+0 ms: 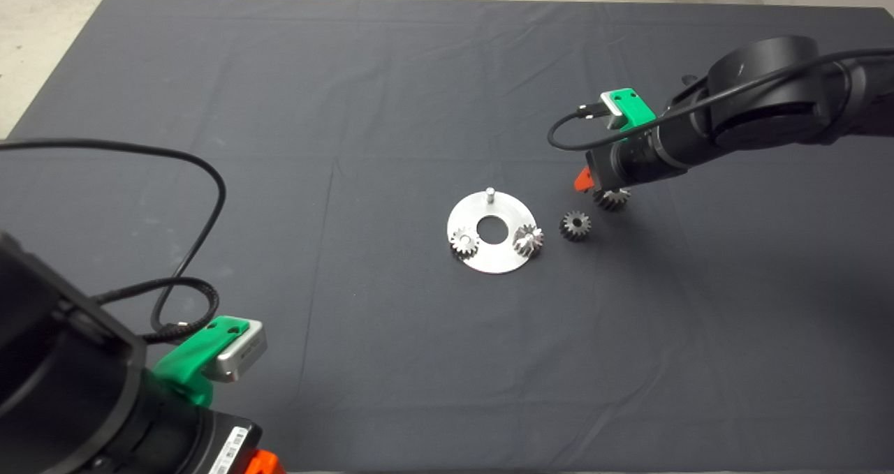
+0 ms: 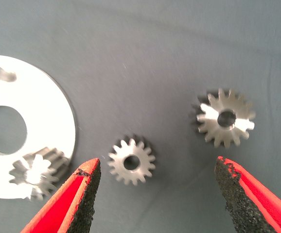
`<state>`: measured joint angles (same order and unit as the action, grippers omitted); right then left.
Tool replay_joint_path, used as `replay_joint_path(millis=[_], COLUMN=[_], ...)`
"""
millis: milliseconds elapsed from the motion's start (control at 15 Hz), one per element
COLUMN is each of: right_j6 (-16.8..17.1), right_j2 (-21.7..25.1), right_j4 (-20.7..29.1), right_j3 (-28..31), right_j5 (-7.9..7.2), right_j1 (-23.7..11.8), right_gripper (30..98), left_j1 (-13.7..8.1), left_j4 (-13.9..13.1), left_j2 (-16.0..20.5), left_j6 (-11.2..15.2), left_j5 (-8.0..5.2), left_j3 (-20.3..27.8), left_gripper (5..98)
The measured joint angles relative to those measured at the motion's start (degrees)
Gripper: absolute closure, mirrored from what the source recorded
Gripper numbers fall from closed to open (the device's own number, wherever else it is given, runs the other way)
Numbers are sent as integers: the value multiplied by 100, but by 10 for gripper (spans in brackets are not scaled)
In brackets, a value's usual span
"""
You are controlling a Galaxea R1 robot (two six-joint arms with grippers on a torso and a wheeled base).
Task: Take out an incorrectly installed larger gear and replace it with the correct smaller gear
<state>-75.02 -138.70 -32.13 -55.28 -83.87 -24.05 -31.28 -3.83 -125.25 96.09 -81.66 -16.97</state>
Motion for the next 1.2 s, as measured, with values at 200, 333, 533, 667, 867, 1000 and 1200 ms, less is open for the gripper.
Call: replay_joint_path(millis=[200, 333, 533, 667, 867, 1000, 1200], right_j6=[18, 40, 40, 40, 35, 20, 18], right_j2=[1, 0, 20, 12, 12, 9, 1], right_j4=[22, 24, 22, 24, 24, 27, 24], right_j3=[100, 116, 115, 112, 61, 46, 44], right_j5=[-124, -162, -198, -201, -200, -190, -185], right_j1=[57, 73, 118, 236, 421, 485, 481], right_gripper=[610, 562, 514, 485, 452, 415, 367], left_j1=[0, 0, 0, 0, 17, 17, 20], left_j4=[0, 0, 0, 0, 0, 0, 0], left_j2=[-2, 0, 0, 0, 0, 0, 0], left_j6=[0, 0, 0, 0, 0, 0, 0], left_j5=[5, 2, 5, 5, 5, 7, 5], left_j3=[0, 0, 0, 0, 0, 20, 20], left_gripper=[54, 54, 54, 54, 54, 54, 54])
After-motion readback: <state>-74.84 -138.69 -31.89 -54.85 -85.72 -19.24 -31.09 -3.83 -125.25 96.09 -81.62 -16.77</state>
